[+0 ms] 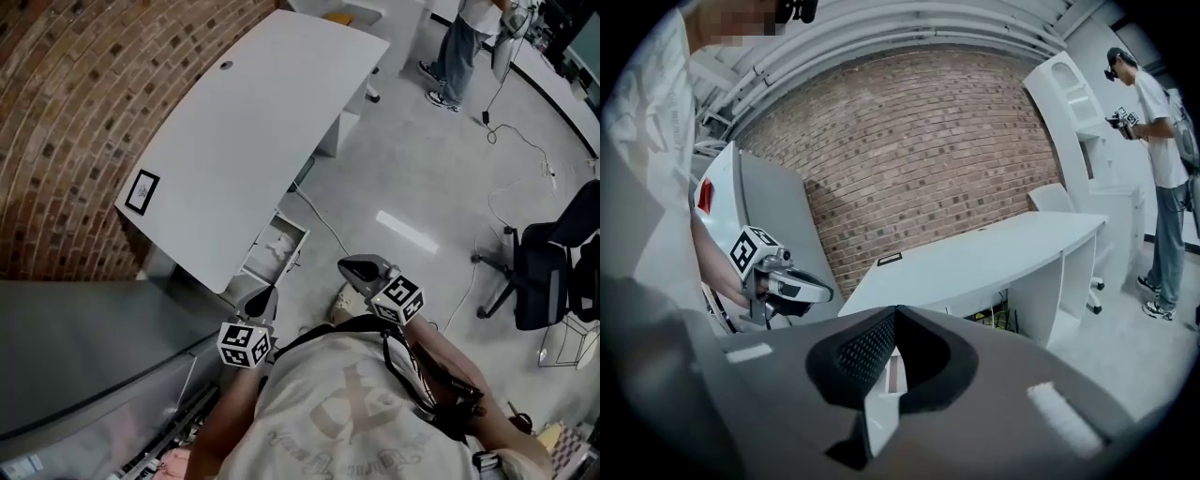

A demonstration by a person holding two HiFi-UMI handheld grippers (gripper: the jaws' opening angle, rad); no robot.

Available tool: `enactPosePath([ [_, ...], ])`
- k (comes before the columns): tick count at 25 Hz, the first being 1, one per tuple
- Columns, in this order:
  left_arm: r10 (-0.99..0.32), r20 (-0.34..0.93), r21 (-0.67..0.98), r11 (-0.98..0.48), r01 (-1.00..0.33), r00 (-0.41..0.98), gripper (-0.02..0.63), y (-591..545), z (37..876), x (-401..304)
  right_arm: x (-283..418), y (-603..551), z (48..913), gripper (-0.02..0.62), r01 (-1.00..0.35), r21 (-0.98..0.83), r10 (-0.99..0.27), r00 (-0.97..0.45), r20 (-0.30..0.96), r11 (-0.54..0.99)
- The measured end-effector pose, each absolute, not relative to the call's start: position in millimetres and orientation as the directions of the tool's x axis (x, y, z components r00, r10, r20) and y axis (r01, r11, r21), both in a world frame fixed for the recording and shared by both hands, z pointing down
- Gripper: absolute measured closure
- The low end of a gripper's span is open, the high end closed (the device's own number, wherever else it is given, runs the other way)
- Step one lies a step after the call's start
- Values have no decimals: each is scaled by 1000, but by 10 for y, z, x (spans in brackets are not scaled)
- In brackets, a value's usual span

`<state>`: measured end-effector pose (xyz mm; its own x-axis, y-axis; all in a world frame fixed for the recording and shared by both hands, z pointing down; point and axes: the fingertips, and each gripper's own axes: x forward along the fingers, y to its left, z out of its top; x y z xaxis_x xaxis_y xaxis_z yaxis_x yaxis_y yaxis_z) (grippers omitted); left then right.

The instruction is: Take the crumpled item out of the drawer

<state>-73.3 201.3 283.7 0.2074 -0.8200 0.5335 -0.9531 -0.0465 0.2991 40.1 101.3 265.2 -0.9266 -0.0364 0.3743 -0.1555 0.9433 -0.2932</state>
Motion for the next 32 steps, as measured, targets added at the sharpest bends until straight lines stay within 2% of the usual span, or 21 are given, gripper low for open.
enactPosePath([
  [12,-752,634,285,11,-959,179,604,1402,3184,-811,325,165,2932,588,-134,-298,0,-912,411,945],
  [21,-672,700,267,-70,-961,243,603,1160,3425,-1020,81,-4,3042,588,-209,-313,-51,-895,444,926],
  [32,-587,743,308,-124,-943,320,603,952,4198,-1079,-263,-203,3696,588,-260,-349,-63,-872,486,900],
])
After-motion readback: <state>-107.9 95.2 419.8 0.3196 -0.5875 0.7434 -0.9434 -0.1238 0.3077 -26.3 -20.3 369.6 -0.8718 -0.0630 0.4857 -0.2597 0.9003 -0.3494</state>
